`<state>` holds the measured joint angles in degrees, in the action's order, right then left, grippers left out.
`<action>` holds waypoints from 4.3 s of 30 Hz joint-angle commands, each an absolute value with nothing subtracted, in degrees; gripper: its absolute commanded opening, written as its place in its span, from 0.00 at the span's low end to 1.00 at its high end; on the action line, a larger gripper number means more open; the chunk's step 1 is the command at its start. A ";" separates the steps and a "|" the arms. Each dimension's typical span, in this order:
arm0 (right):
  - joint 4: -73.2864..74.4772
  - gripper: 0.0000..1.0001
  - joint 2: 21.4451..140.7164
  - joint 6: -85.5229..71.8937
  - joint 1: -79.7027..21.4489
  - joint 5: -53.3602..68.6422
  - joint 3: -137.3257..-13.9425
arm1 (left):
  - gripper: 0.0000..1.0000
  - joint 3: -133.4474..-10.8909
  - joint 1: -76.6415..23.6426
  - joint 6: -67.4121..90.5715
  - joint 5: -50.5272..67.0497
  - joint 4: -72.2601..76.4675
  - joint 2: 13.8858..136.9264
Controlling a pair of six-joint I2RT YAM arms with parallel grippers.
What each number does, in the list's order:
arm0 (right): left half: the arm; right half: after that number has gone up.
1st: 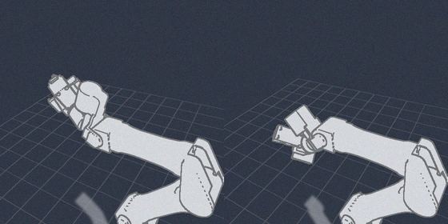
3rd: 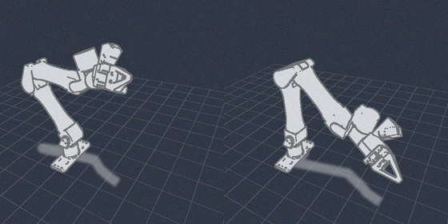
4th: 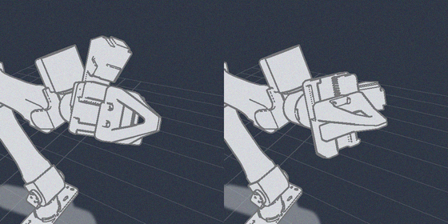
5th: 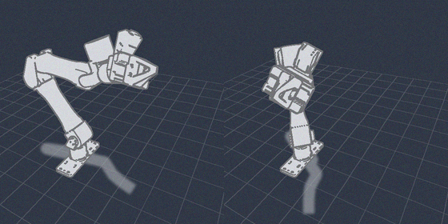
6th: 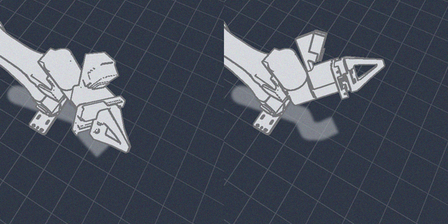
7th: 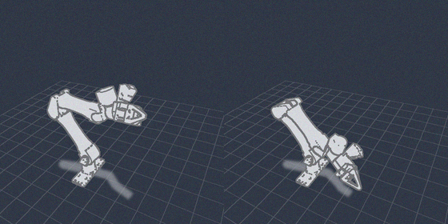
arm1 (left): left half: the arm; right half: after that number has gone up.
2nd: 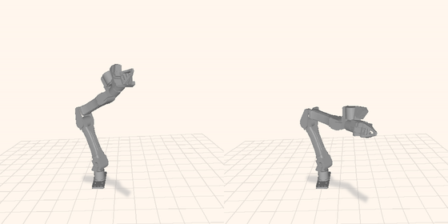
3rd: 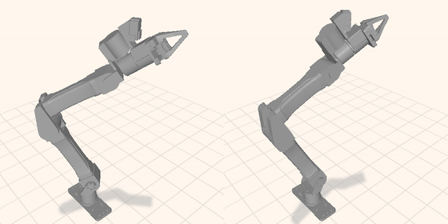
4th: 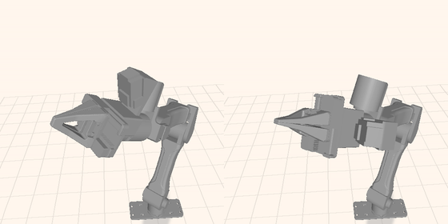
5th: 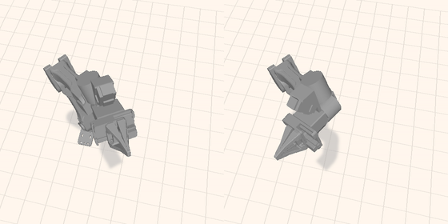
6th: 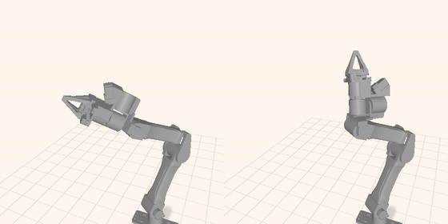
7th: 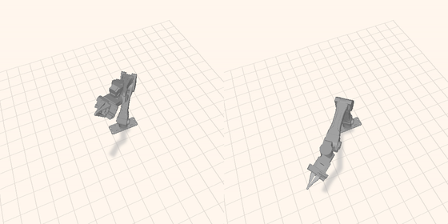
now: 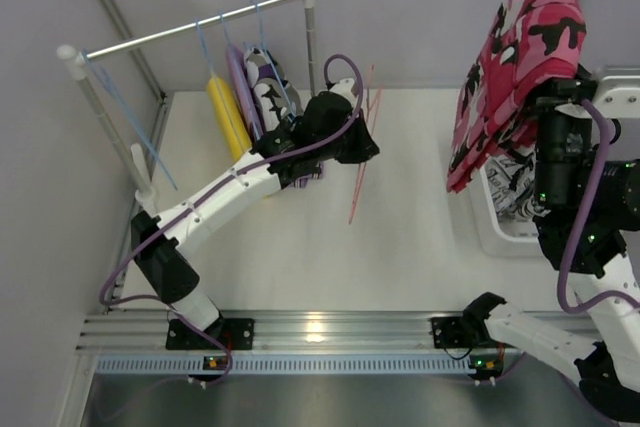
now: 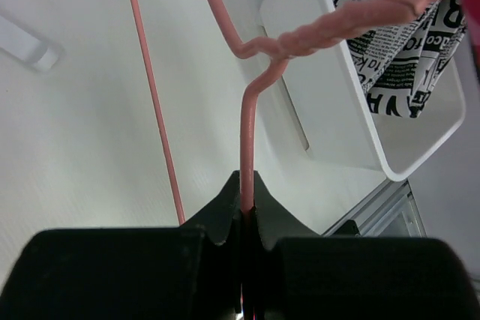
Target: Remove the trousers from the hanger
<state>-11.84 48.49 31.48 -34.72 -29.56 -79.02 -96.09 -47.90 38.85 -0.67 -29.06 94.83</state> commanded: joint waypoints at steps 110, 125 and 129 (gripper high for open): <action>42.27 0.99 73.91 14.85 12.92 15.12 -96.76 | 0.00 -71.81 -16.89 29.42 4.14 -29.17 42.82; 41.14 1.00 72.16 13.45 10.90 16.61 -90.36 | 0.00 -73.36 -4.57 31.91 2.99 -38.75 44.98; 40.60 0.99 70.23 14.15 10.90 17.14 -88.51 | 0.00 -83.28 -4.48 28.84 -2.98 -43.06 58.23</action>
<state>41.63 73.06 13.96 11.75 15.62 -88.73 -75.83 -4.89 32.18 1.76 -42.06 51.53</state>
